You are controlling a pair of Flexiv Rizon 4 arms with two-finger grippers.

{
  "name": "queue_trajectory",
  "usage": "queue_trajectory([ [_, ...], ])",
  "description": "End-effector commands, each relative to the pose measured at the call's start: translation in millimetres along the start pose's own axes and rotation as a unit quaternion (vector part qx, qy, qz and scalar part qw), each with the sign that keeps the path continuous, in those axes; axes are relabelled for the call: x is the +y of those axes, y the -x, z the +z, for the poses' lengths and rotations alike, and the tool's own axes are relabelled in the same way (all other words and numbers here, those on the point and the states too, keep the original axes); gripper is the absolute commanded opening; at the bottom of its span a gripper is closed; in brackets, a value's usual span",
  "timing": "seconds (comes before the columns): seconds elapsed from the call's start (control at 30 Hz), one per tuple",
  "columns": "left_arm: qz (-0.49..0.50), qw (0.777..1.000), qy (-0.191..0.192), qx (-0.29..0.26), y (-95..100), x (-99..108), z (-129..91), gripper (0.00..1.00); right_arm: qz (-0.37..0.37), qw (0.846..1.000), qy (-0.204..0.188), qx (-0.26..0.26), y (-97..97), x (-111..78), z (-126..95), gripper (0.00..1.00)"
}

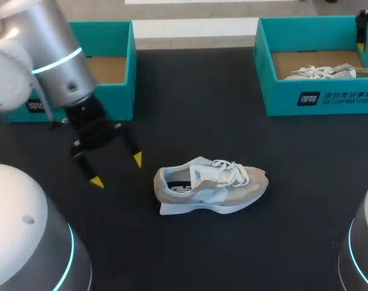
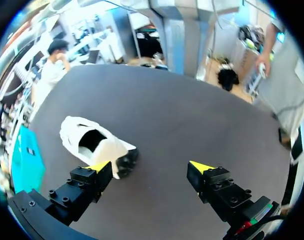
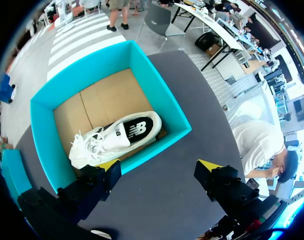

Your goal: Take the shoe out of the shoebox, open the shoe tongue, remove and reinsert the insole, then place the shoe into the shoebox

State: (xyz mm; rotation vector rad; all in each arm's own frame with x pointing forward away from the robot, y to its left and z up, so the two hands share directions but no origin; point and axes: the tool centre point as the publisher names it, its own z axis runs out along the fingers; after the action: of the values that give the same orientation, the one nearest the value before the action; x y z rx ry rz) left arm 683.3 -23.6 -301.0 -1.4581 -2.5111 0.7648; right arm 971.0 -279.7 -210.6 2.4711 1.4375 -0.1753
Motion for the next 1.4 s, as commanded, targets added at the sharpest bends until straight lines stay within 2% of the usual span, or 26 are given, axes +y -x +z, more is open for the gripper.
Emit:
queue_trajectory([
  [0.03,-0.095,0.980,-0.090,-0.148,-12.5,18,7,1.00,0.000,1.000,0.000,0.001,-0.1,0.5,0,1.00],
  [0.3,-0.205,0.945,-0.125,-0.221,-22.5,31,13,1.00,0.000,1.000,0.000,0.001,-0.1,0.5,0,1.00],
  [0.5,-0.271,0.921,-0.138,-0.241,-31.1,40,14,1.00,0.000,1.000,0.000,0.001,-0.1,0.5,0,1.00],
  [0.87,-0.357,0.860,-0.177,-0.318,-64.3,53,23,1.00,0.000,1.000,0.000,0.001,-0.1,0.5,0,1.00],
  [1.4,-0.377,0.834,-0.191,-0.355,-73.9,71,31,1.00,0.000,1.000,0.000,0.001,-0.1,0.5,0,1.00],
])
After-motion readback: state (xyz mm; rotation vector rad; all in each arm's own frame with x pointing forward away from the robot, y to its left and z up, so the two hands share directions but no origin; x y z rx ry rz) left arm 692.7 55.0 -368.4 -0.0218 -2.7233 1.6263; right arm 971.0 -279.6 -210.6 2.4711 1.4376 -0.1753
